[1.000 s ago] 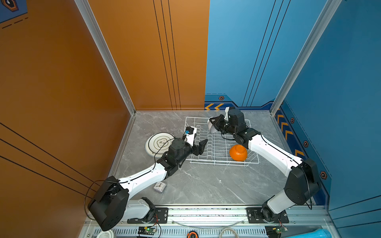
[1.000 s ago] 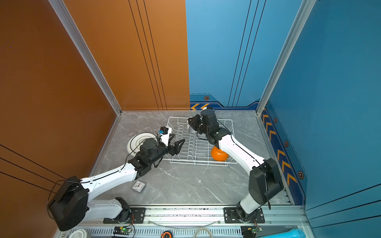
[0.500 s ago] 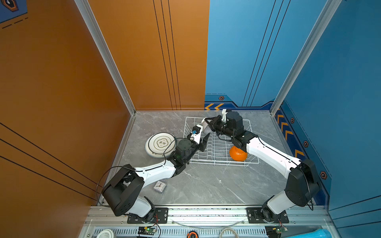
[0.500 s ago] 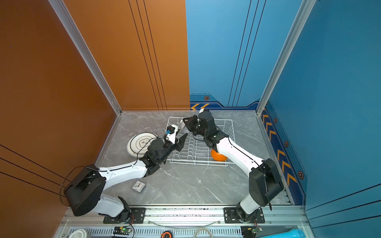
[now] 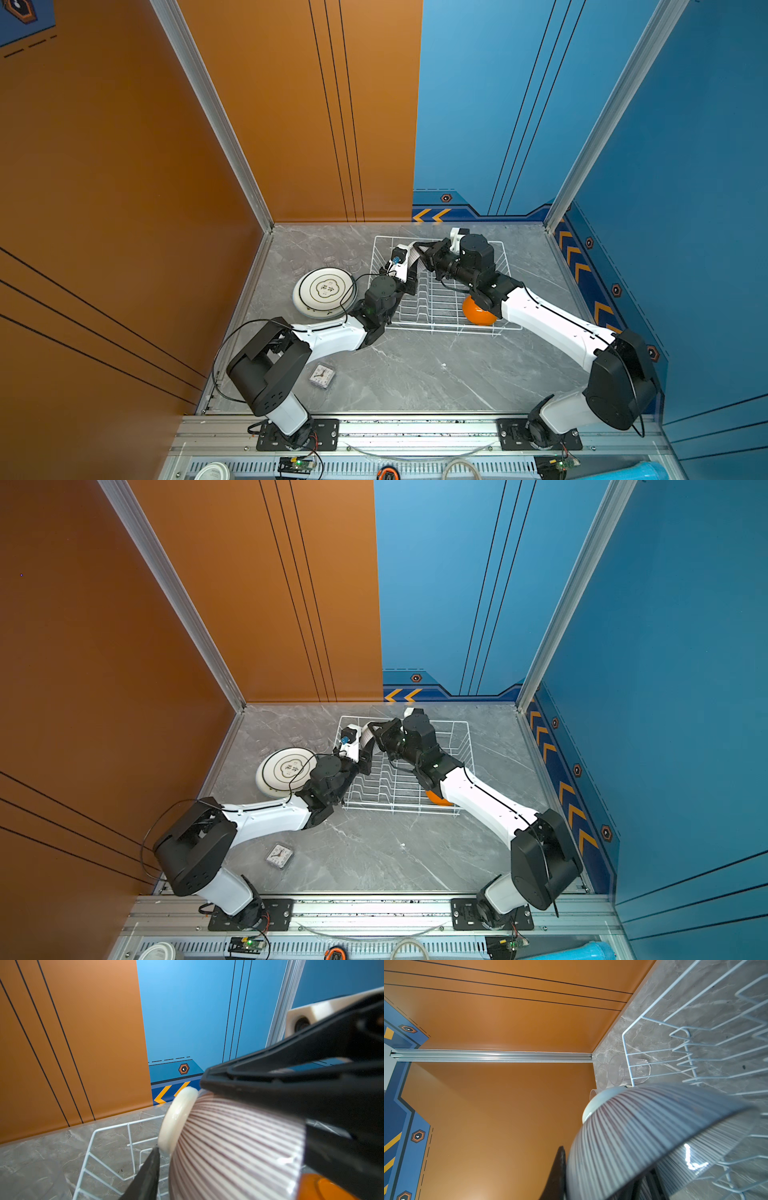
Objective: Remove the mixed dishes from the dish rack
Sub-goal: 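Grasp the striped bowl rim with the left gripper beside the right gripper, then carry the bowl with the left gripper toward the plates while right withdraws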
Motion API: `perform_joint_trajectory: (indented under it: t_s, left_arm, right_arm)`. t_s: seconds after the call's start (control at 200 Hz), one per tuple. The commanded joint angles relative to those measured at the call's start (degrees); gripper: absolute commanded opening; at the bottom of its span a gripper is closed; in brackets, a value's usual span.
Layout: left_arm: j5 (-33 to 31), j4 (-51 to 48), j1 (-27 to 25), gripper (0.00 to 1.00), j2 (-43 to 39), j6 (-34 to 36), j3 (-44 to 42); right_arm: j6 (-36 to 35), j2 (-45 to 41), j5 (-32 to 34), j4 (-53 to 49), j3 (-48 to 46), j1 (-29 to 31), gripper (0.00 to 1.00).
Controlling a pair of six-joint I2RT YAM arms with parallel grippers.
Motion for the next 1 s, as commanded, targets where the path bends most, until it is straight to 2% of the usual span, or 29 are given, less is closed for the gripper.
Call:
perform_joint_trajectory:
  t_s: [0.0, 0.1, 0.22, 0.285, 0.35, 0.571, 0.671, 0.856, 0.991]
  left_arm:
    - [-4.2, 2.5, -0.2, 0.29, 0.6, -1.2, 1.8]
    - [-5.1, 3.1, -0.3, 0.22, 0.6, -0.9, 1.7]
    - [-5.7, 3.4, -0.4, 0.20, 0.5, -0.9, 1.6]
    - [-5.9, 3.5, -0.3, 0.12, 0.4, -1.0, 1.6]
    - [-6.2, 3.4, -0.4, 0.00, 0.4, -0.9, 1.5]
    - [-7.3, 3.2, -0.4, 0.00, 0.0, 0.5, 1.2]
    - [-7.8, 3.1, -0.2, 0.00, -0.3, 0.5, 1.0]
    - [-7.6, 0.8, 0.7, 0.00, -0.3, -0.2, 2.1]
    - [-7.2, -3.9, 1.9, 0.00, -2.2, -2.0, 3.5]
  right_arm:
    - [1.7, -1.9, 0.4, 4.3, -0.7, 0.4, 0.00]
    - [2.9, -1.9, 1.1, 5.6, -1.5, 0.4, 0.00]
    - [3.5, -1.6, 1.4, 5.9, -1.6, 0.3, 0.00]
    - [4.0, -1.4, 1.3, 6.8, -1.9, 0.2, 0.00]
    - [4.5, -1.2, 1.1, 7.2, -2.0, 0.0, 0.02]
    - [6.3, -1.3, 0.1, 10.2, -4.0, -2.2, 0.19]
    - [6.2, -2.5, -0.8, 10.5, -5.2, -4.6, 0.32]
    - [4.0, -4.6, -1.6, 8.7, -5.0, -6.7, 0.42]
    - [2.1, -6.6, -2.1, 7.5, -5.8, -8.4, 0.44]
